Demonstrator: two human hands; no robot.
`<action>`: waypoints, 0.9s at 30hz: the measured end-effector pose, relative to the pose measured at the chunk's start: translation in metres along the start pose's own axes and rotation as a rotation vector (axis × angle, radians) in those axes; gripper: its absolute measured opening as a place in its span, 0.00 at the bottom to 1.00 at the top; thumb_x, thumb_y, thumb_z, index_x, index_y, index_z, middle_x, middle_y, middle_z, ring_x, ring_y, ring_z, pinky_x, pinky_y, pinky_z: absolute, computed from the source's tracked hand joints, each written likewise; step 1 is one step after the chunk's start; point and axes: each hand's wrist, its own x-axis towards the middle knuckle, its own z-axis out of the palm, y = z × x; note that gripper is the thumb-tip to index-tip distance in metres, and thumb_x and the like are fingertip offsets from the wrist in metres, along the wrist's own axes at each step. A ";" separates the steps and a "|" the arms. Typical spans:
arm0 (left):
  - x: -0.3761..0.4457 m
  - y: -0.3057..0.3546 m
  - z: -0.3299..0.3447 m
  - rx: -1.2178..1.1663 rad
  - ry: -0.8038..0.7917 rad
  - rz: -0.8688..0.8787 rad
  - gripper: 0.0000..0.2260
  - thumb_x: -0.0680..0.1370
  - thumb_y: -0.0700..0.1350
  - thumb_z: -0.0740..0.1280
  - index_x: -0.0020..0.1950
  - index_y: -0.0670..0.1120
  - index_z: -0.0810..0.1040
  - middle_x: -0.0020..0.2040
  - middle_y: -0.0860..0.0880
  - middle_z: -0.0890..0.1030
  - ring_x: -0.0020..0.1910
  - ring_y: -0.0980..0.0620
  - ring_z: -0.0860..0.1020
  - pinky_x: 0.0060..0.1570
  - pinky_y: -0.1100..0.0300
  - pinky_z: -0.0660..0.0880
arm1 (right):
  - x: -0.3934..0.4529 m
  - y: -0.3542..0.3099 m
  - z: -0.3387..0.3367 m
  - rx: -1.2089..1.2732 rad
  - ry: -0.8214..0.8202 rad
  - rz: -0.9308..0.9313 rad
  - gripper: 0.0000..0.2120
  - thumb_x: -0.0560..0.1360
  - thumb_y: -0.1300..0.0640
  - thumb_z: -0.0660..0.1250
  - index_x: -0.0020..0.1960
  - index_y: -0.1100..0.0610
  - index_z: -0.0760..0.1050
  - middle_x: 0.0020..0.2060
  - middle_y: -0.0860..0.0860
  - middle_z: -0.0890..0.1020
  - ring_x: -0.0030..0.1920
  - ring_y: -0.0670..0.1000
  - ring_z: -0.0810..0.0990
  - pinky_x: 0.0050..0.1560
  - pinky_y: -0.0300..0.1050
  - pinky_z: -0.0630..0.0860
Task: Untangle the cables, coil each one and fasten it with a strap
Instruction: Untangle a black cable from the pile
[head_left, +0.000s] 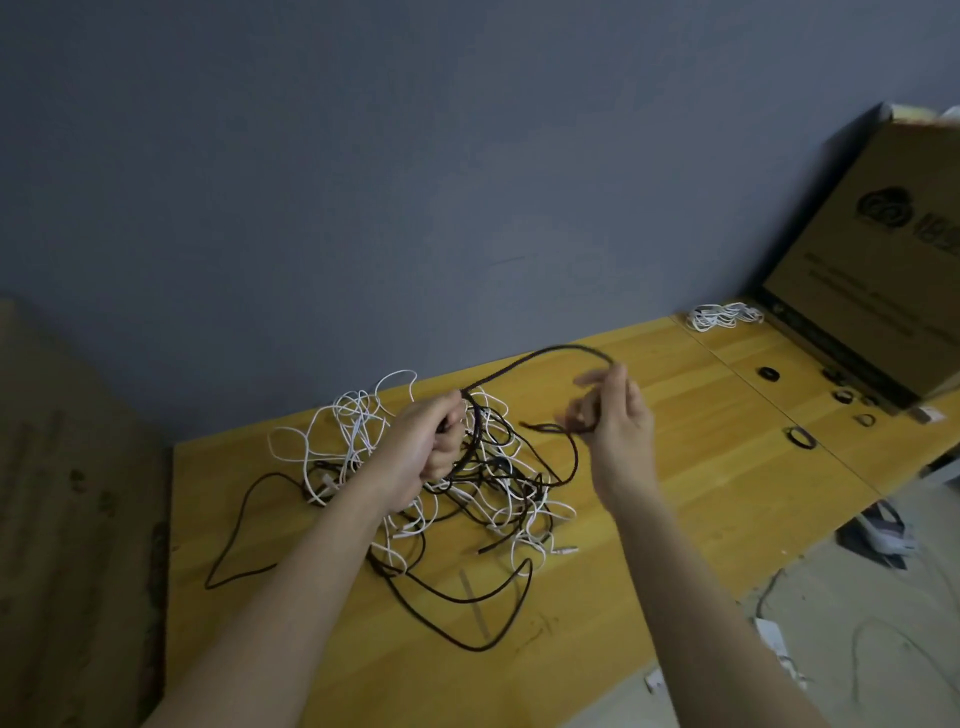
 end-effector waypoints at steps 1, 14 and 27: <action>-0.001 0.000 0.001 0.022 -0.023 -0.004 0.17 0.84 0.48 0.52 0.35 0.48 0.63 0.24 0.54 0.59 0.21 0.57 0.54 0.20 0.64 0.50 | 0.006 -0.010 0.004 0.038 -0.021 -0.008 0.18 0.82 0.49 0.51 0.46 0.58 0.75 0.25 0.50 0.64 0.30 0.49 0.75 0.40 0.49 0.81; -0.005 0.007 -0.006 -0.423 -0.067 0.029 0.17 0.83 0.48 0.48 0.36 0.46 0.63 0.23 0.54 0.60 0.18 0.60 0.56 0.20 0.65 0.50 | -0.025 0.097 -0.004 -1.605 -0.721 -0.136 0.19 0.82 0.42 0.48 0.65 0.53 0.62 0.57 0.56 0.78 0.53 0.60 0.80 0.43 0.49 0.71; 0.007 -0.019 -0.003 0.397 0.290 0.168 0.12 0.84 0.50 0.46 0.50 0.46 0.64 0.37 0.50 0.68 0.31 0.55 0.66 0.34 0.65 0.69 | -0.070 0.109 -0.017 -0.986 -0.574 -0.207 0.13 0.82 0.50 0.56 0.63 0.49 0.72 0.36 0.51 0.81 0.32 0.51 0.76 0.31 0.49 0.70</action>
